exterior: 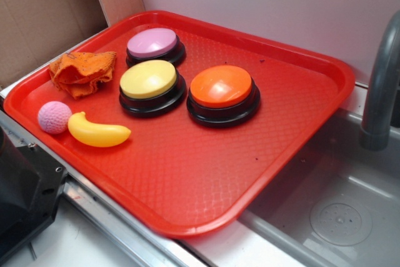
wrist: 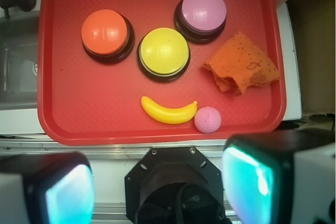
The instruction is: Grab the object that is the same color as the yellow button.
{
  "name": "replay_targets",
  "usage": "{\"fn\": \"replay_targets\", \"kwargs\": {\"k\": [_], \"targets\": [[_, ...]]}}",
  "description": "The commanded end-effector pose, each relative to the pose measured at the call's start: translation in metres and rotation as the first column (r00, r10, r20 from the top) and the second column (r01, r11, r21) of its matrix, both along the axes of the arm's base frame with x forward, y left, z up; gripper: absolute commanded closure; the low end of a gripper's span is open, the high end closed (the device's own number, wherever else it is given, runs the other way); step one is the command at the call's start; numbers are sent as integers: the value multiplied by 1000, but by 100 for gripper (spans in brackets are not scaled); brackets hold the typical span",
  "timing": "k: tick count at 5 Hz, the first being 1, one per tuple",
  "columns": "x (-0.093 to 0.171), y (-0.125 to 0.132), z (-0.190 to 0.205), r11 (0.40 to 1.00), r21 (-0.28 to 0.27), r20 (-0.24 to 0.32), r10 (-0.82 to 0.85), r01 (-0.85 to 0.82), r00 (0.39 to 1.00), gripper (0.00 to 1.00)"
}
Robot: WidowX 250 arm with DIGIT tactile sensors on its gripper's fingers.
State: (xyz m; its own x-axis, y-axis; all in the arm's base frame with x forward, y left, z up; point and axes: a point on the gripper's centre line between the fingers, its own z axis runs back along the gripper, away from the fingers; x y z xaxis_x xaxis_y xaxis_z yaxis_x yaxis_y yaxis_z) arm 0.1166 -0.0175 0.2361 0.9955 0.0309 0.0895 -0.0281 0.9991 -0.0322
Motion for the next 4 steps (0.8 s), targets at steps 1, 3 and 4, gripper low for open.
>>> {"fn": "replay_targets", "kwargs": {"k": [1,3,4], "targets": [[0,0,0,1000,0,0,0,0,1000,0],[1,6,-32,980,-38,0,196,-196,981,0],[3,10,-69,916,-45,2,399,-399,917,0]]}}
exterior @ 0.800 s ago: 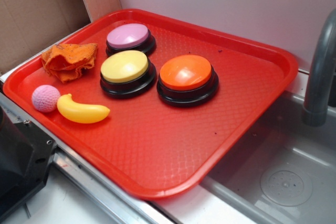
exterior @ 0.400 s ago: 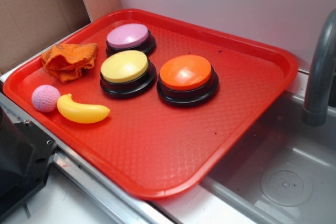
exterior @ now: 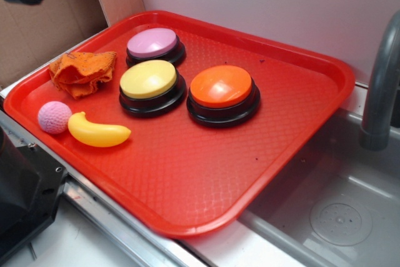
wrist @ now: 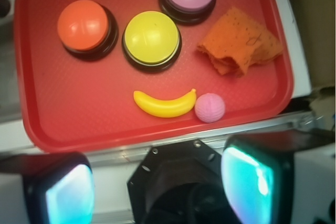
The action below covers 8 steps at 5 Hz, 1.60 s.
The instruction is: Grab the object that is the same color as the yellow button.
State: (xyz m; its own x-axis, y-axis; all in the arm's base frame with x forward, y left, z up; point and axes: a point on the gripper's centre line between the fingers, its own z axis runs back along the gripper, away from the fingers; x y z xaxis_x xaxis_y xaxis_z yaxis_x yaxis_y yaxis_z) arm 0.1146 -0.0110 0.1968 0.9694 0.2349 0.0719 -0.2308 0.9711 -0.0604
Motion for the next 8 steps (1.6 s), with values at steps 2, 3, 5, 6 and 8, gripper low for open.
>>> {"fn": "replay_targets", "kwargs": {"k": [2,3,5,6,8], "targets": [[2,13,-83,892,-27,28,452,-452,891,0],[2,19,-101,850,-36,19,526,-525,850,0],[9,29,-136,816,-56,40,577,-575,816,0],[15,30,-151,812,-68,30,582,-580,812,0],[33,18,-176,846,-111,12,525,-521,851,0]]}}
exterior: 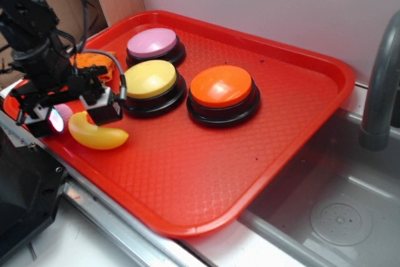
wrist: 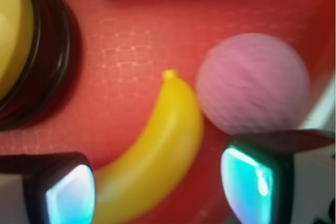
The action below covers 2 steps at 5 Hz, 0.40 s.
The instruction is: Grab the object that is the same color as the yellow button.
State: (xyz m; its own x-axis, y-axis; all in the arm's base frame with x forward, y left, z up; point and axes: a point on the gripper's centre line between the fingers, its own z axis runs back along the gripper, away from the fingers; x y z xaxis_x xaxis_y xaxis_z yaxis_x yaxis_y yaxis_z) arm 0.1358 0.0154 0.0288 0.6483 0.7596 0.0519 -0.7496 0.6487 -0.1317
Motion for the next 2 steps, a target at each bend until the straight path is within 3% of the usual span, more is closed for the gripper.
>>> {"fn": "replay_targets", "kwargs": {"k": [1,2], "targets": [[13,-11,-13,995,-63,71,-68,72,995,0],[12,-12,-13,997,-62,99,-47,53,994,0]]}}
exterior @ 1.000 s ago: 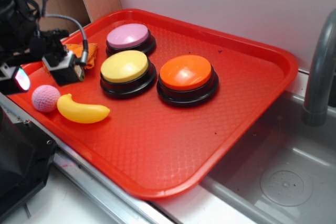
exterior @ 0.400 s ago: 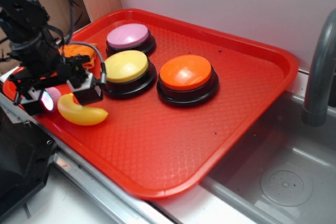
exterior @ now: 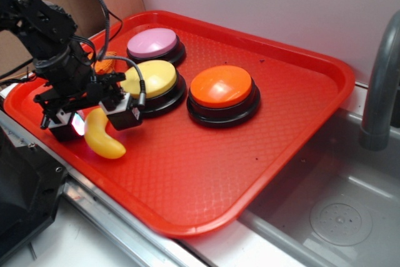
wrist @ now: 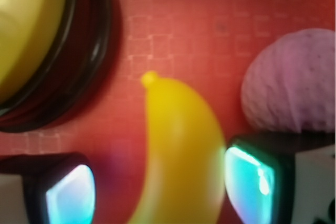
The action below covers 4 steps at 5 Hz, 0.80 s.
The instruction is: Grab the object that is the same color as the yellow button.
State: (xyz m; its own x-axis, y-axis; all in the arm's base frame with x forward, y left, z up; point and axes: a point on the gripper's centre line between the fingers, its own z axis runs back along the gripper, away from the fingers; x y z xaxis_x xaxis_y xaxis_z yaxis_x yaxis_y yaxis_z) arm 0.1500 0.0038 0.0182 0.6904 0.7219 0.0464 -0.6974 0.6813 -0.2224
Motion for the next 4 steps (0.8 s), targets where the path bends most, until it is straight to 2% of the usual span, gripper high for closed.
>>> {"fn": "replay_targets", "kwargs": {"k": [1,2,3,4], "targets": [[-3,-1,-1,1000,18,16,15,-16,1000,100],[-2,-1,3,999,36,15,8,-9,1000,100],[2,1,9,995,68,-26,-68,70,997,100],[6,-3,40,980,91,-75,-173,179,982,100]]}}
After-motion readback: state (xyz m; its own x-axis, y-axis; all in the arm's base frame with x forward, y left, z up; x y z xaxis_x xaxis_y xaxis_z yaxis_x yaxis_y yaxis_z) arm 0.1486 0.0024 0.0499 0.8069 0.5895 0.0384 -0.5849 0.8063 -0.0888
